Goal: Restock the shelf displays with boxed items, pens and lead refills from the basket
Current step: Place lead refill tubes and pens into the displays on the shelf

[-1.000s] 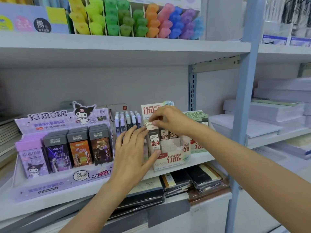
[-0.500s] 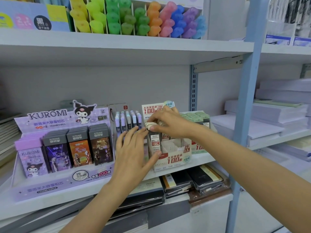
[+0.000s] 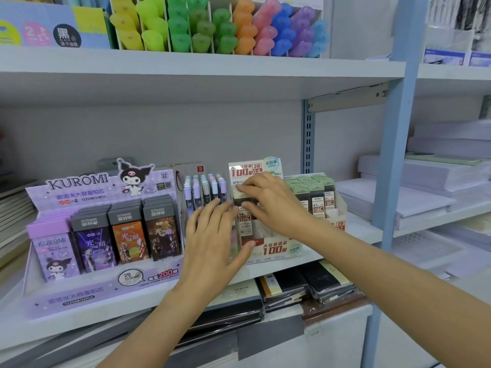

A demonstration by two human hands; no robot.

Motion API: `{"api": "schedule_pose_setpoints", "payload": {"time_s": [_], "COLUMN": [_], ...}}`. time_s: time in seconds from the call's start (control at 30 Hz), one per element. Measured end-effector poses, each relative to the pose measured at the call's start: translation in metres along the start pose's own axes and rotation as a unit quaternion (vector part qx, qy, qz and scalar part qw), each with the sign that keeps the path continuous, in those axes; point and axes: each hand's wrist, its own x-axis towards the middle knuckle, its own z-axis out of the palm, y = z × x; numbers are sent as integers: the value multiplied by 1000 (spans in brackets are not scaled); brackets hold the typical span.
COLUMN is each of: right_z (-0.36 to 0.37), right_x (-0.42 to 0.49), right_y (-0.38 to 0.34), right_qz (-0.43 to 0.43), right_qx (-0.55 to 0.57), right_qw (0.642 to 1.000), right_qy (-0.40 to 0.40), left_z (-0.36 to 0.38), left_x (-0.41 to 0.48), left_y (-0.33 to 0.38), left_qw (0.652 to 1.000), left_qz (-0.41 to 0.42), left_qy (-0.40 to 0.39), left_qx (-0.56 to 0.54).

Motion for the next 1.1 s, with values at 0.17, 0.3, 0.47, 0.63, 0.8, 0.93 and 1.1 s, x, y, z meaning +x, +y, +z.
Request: {"api": "schedule_pose_setpoints", "payload": {"time_s": [0.17,0.3,0.47,0.63,0.8,0.93,1.1], "right_z": [-4,-10,-11,-14,-29,-25,-6], "right_x": [0,-6,-3,1,15,14,-3], "right_y": [4,8,4,-1,3,-1,-5], "right_qz": [16,37,26,55,117,128,98], "right_qx": [12,59,52,125,226,218,74], "right_qw": [1000,998,998,990,964,964,992], "right_qy": [-12,8,8,-28,-82,-83,-3], "left_z": [2,2,2,1,-3,-2,-1], "left_x": [-3,-3,-4,-3,-3,-3,-4], "left_y": [-2,-2,0,2,3,3,4], "left_qw": [999,996,993,995,993,994,993], "left_qz": [32,73,47,39,34,38,39], "left_qy": [16,46,79,73,69,71,71], "left_qx": [-6,-21,-77,-62,-84,-79,-82]}}
